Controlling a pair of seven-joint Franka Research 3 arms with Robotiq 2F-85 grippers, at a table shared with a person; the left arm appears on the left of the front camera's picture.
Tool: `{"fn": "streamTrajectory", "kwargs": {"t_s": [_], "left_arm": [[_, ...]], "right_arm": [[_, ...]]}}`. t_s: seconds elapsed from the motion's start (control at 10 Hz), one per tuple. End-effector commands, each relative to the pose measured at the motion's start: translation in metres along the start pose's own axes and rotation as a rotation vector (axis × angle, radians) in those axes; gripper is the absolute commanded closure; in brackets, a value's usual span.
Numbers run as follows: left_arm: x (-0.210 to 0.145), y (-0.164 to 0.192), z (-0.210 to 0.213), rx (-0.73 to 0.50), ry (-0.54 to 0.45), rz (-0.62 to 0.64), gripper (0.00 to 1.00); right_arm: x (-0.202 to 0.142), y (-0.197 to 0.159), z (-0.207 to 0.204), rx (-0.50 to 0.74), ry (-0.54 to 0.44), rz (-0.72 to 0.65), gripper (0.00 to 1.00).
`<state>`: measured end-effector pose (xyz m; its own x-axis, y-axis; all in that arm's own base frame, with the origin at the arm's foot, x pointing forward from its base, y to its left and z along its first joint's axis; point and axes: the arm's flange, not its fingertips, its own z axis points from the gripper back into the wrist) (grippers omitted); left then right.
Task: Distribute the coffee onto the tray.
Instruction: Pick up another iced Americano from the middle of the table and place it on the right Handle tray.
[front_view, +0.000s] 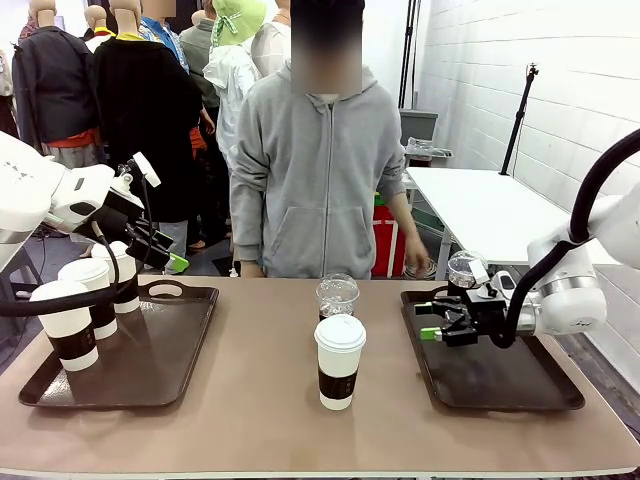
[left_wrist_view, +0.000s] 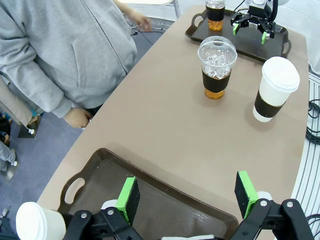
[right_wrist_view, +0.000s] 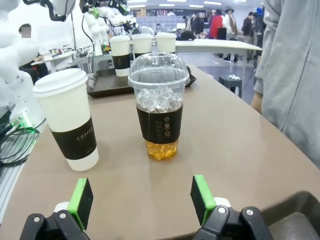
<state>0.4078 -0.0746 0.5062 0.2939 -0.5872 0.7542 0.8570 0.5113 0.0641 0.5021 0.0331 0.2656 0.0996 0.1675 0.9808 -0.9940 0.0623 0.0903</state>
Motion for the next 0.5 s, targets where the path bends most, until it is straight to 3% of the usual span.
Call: {"fn": "streamTrajectory", "kwargs": {"t_s": [0.0, 0.4], "left_arm": [[-0.003, 0.004, -0.002, -0.011, -0.025, -0.018, 0.00], [-0.003, 0.004, -0.002, -0.011, -0.025, -0.018, 0.00]], "right_arm": [[0.000, -0.003, -0.011, 0.031, 0.021, 0.016, 0.00], [0.002, -0.001, -0.036, 0.027, 0.024, 0.040, 0.00]]}}
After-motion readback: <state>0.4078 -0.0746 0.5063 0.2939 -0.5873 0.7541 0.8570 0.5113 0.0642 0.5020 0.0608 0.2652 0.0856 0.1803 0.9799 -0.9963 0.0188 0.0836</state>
